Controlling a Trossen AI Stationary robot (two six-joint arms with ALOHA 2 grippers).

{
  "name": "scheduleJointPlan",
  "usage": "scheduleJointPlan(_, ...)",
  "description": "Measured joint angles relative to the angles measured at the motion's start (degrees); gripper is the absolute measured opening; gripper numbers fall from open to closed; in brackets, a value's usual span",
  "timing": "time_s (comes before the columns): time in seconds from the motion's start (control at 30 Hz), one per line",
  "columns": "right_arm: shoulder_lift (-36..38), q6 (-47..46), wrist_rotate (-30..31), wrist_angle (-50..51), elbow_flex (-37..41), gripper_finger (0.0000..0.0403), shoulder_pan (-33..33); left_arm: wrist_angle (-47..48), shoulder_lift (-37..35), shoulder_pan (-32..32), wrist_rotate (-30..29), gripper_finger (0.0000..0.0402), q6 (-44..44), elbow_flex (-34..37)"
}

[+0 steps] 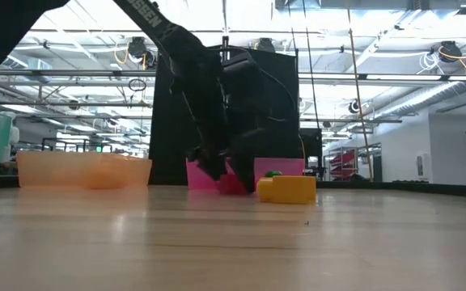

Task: Sort blocks
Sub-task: Put the red game piece into the red bin

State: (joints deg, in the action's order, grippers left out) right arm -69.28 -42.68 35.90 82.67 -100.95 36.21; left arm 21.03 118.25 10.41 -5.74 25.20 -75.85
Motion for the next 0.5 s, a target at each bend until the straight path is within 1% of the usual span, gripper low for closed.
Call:
scheduleJointPlan(0.1,0.0,-0.06,0.0,0.0,0.0,0.0,0.02,0.25,0.47,-0.75,-0.22,0.0264,-0.12,-0.04)
scheduleJointPlan(0.17,0.0,-0.13,0.0,0.0,0.0,0.0,0.02,0.23,0.53,-1.2,-0.12,0.0223,-0.02,-0.12)
scheduleJointPlan(0.23,0.0,-0.13,0.02,0.02,0.0,0.0,0.02,0.99,0.62,-1.63,-0.08,0.0173,0.01,-0.89)
scheduleJointPlan(0.27,-0.01,-0.1,0.02,0.04,0.0,0.0,0.01,1.7,0.62,-1.77,-0.03,0.0158,0.01,-1.41)
scheduleJointPlan(0.4,0.0,-0.01,0.2,0.57,0.0,0.0,0.0,3.0,0.05,-2.69,2.57,0.0158,-0.03,-3.59)
scheduleJointPlan(0.5,0.0,0.19,0.22,0.65,0.0,0.0,0.02,3.21,-2.28,-2.84,3.83,0.0158,-0.03,-5.44)
